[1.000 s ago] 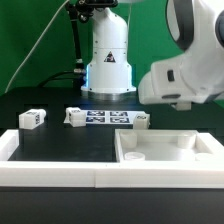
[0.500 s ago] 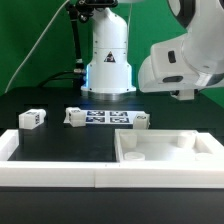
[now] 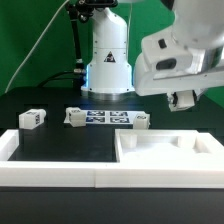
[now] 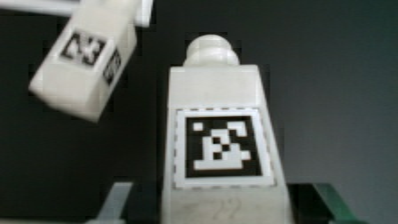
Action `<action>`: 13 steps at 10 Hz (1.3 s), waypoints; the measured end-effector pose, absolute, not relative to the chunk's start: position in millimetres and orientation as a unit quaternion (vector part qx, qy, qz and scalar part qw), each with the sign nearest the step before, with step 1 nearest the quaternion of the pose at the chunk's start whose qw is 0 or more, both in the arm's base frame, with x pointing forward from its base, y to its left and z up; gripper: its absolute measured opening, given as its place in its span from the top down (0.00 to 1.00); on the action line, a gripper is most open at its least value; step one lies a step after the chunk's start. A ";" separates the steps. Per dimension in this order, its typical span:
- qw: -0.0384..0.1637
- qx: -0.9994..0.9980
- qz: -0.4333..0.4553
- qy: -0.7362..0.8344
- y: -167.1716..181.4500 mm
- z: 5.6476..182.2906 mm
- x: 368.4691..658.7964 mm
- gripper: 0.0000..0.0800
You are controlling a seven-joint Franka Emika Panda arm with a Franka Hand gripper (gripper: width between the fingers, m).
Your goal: Assemble one leg
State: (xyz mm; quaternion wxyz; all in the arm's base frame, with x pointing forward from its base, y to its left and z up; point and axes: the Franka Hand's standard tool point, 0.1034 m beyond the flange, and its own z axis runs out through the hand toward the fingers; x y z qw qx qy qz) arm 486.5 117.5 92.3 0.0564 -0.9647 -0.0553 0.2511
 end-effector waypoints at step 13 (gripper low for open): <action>0.040 -0.980 -0.172 -0.093 101.5 133.4 555.2 0.63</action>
Offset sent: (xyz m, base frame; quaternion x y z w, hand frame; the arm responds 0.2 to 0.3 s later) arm 0.0110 -0.0026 0.0426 -0.0132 0.2169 -0.0052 0.9761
